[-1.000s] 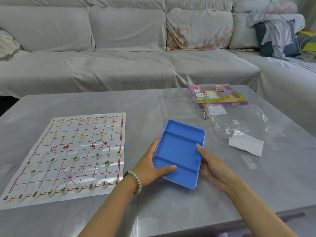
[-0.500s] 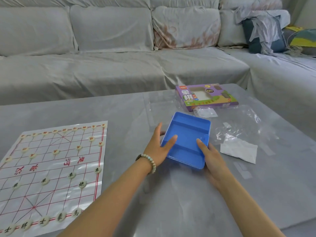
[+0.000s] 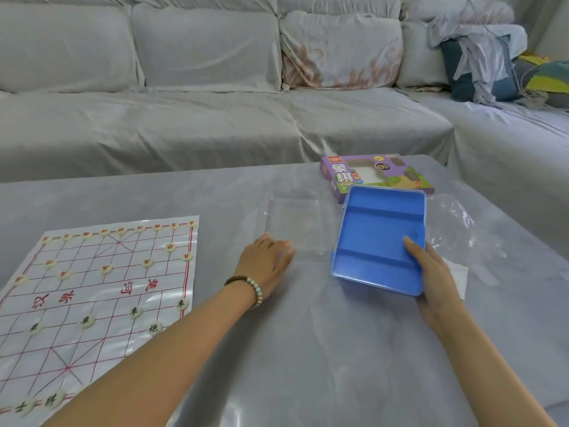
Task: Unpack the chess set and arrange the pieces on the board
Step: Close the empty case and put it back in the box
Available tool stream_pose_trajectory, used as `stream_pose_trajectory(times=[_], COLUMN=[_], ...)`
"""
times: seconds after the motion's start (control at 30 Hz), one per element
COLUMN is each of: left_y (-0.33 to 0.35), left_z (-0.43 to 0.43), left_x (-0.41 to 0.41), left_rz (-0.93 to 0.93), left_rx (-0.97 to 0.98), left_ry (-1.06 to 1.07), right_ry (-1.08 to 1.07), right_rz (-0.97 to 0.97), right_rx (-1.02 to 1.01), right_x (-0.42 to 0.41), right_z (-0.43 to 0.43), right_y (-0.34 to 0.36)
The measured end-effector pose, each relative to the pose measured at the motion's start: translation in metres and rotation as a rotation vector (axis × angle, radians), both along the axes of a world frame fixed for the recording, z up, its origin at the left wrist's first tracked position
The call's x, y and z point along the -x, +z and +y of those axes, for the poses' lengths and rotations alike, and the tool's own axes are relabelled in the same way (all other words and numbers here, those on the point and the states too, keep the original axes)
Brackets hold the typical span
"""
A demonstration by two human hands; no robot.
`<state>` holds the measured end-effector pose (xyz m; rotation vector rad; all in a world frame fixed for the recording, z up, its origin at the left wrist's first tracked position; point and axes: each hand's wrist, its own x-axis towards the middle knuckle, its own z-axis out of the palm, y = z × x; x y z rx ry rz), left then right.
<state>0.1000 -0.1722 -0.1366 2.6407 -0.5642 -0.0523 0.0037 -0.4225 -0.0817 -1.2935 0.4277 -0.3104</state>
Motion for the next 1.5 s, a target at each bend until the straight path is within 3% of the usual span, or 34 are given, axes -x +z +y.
stream_pose_trajectory(times=[0.07, 0.23, 0.33, 0.43, 0.5, 0.57, 0.6, 0.8, 0.97, 1.13, 1.3, 1.5], left_y=[0.003, 0.023, 0.038, 0.039, 0.033, 0.022, 0.017, 0.016, 0.051, 0.077, 0.03, 0.021], left_z=[0.018, 0.036, 0.033, 0.027, 0.025, 0.028, 0.03, 0.016, -0.019, -0.036, -0.013, 0.0], left_x=[0.024, 0.1, 0.131, 0.114, 0.088, 0.07, 0.067, 0.083, 0.108, 0.084, 0.06, 0.077], left_rz=[0.01, -0.018, 0.019, -0.072, -0.128, 0.009, 0.087, 0.132, 0.188, -0.208, 0.014, 0.034], left_rx=[0.041, -0.067, 0.167, 0.289, 0.055, -0.29, -0.36, -0.408, -0.696, -0.534, -0.448, -0.545], left_ry=[-0.013, -0.146, -0.409, -0.374, -0.181, 0.051, 0.125, 0.191, 0.204, -0.078, -0.225, 0.019], right_ry=[-0.006, 0.015, 0.032, 0.057, 0.064, 0.065, 0.066, 0.088, 0.096, 0.065, 0.064, 0.103], right_rz=[0.009, 0.032, 0.022, 0.028, 0.042, 0.064, 0.071, 0.112, 0.135, 0.121, 0.132, 0.115], right_rx=[-0.035, -0.095, -0.076, -0.047, -0.031, -0.021, -0.016, 0.007, 0.026, 0.013, 0.02, 0.072], right_x=[0.006, 0.024, 0.036, 0.049, 0.056, 0.062, 0.065, 0.076, 0.079, 0.083, 0.083, 0.079], right_z=[0.004, 0.018, 0.023, 0.024, 0.021, 0.018, 0.015, 0.002, -0.003, -0.016, -0.017, -0.015], right_y=[0.002, 0.003, 0.006, 0.007, 0.007, 0.007, 0.007, 0.007, 0.01, 0.014, 0.014, 0.016])
